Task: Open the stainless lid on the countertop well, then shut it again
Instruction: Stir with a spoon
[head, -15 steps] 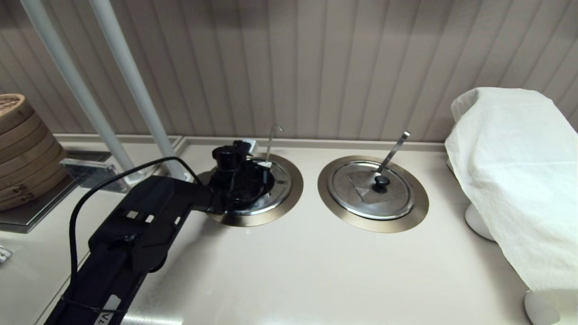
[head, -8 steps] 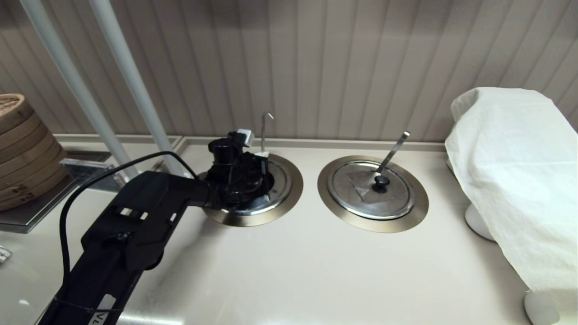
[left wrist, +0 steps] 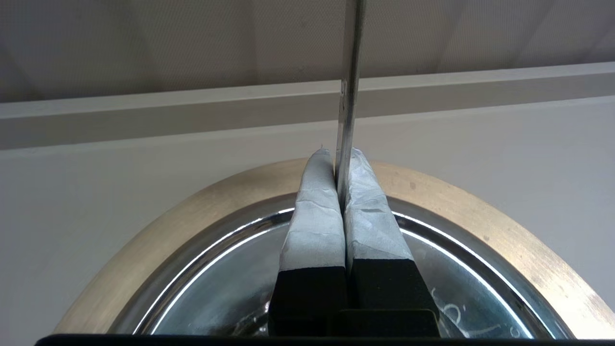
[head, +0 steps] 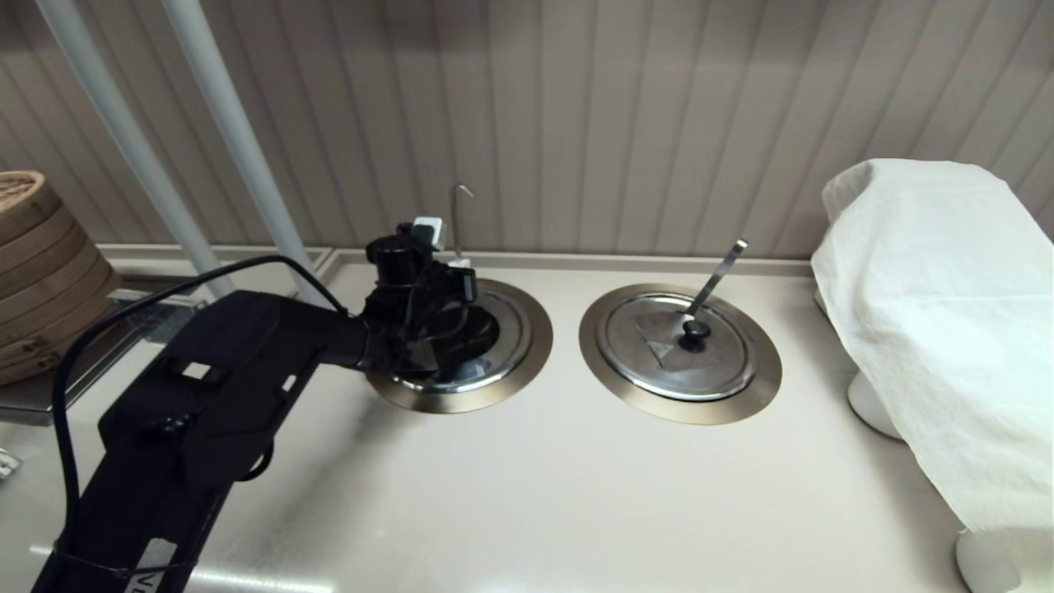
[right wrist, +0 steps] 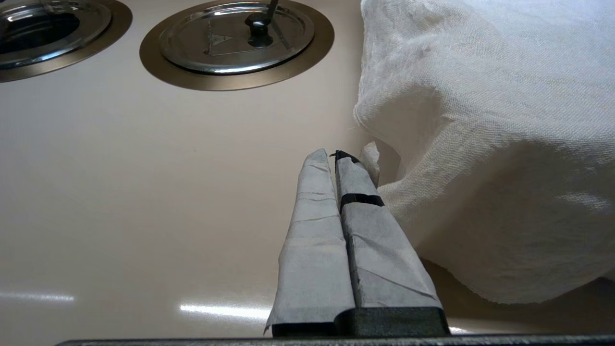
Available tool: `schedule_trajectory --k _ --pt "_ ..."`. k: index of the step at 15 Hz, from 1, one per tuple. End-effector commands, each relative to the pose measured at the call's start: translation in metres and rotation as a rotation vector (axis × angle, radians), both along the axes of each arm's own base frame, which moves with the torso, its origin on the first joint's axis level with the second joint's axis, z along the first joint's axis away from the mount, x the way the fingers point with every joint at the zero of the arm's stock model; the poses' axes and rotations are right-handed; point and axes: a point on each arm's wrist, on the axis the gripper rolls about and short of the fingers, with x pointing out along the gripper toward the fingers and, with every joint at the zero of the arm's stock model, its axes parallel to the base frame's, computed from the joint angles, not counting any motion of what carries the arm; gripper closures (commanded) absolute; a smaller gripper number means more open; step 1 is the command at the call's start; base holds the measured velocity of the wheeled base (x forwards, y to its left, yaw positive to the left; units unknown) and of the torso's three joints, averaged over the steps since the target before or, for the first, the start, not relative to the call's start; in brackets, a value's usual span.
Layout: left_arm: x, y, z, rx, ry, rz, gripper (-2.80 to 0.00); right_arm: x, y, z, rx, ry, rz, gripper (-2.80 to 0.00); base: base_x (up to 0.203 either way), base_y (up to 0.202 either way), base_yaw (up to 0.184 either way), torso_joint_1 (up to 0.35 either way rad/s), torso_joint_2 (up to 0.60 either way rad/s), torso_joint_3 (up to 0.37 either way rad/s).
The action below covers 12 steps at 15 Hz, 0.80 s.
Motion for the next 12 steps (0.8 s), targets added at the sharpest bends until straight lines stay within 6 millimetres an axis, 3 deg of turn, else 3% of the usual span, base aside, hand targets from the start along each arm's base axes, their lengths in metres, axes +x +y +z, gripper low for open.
schedule_trajectory --k 1,8,12 --pt "-0.024 0.004 0.029 -0.003 -0.007 -0.004 0.00 0.000 0.000 0.000 0.000 0.001 0.000 0.00 0.000 0.000 0.000 0.000 0.00 0.000" --pt "-0.098 0.008 0.023 0.018 0.057 -0.040 0.00 0.000 0.000 0.000 0.000 0.001 0.000 0.00 0.000 0.000 0.000 0.000 0.00 0.000" --pt "-0.103 -0.010 0.015 -0.013 0.056 -0.029 0.00 0.000 0.000 0.000 0.000 0.001 0.000 0.00 0.000 0.000 0.000 0.000 0.00 0.000"
